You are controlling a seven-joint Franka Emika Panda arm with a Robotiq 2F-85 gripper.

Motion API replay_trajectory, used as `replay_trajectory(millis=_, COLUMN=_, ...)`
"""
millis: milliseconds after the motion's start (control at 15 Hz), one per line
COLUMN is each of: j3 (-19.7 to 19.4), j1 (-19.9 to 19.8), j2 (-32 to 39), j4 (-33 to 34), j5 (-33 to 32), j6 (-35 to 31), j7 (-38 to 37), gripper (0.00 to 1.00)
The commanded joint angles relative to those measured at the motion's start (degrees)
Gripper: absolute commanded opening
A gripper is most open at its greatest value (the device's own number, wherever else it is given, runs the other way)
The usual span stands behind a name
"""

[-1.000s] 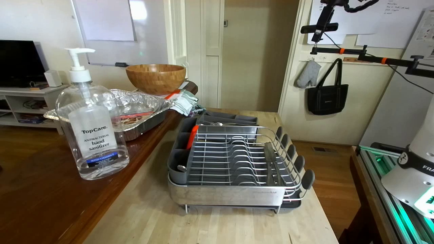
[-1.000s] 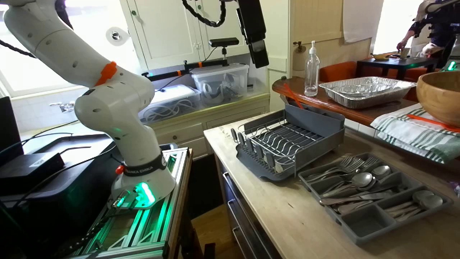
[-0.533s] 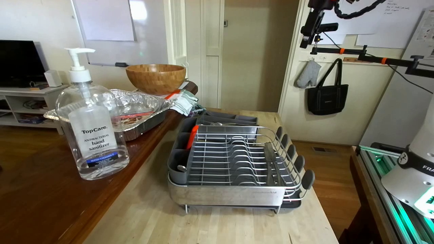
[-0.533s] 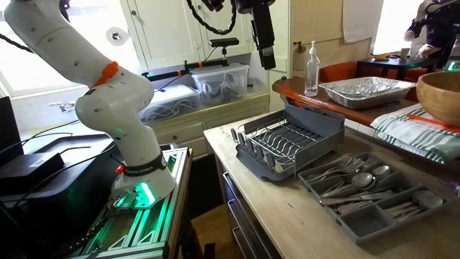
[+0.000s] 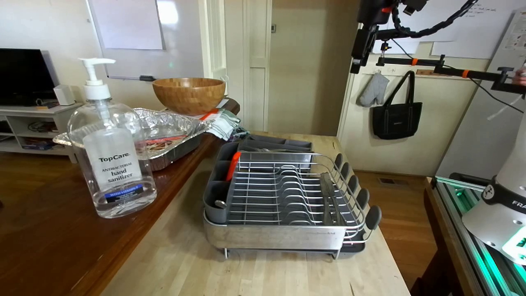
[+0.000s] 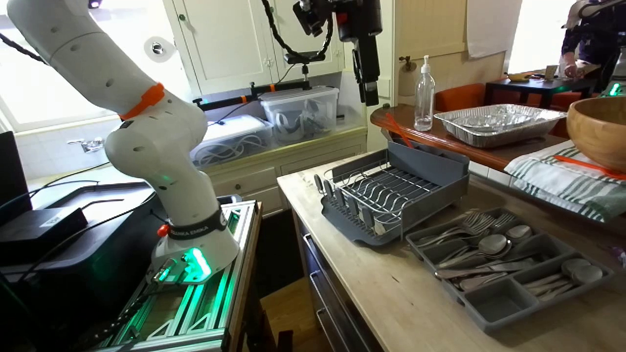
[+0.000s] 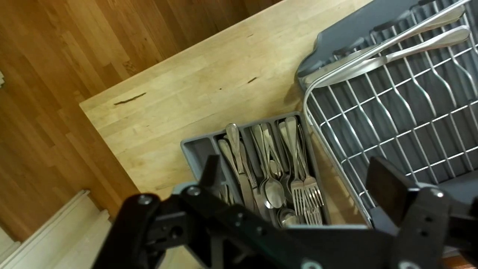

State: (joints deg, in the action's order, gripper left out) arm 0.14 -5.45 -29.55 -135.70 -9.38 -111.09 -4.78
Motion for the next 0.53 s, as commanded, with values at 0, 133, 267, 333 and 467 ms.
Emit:
replay_trajectory(millis=0, j3=0.6, j1=-2.0, j2=0.2, j4=1.0, j5=-0.9, j6=2.4, j7=-7.1, gripper=1.0)
replay_trajectory(millis=133, j3=2.1, j1=-2.6, j2=1.3, j4=0.4, j5=-1.1, j6=1.5, j7=-13.5, gripper=1.0)
replay_trajectory(millis=267, j3=4.3, j1=-3.1, j2=2.5, j4=-0.3, j5=-1.2, j6=0.5, j7=-21.2, gripper=1.0)
replay_trajectory(millis=333, j3=5.6, j1=-3.1, j2=3.5, j4=-0.8, j5=-1.1, j6=-0.1, j7=-25.5, gripper=1.0)
replay_trajectory(millis=467, j3=8.8, j1=-3.2, j2=6.3, j4=-1.0, j5=-0.5, j6=-0.1, j7=-34.0, gripper=1.0)
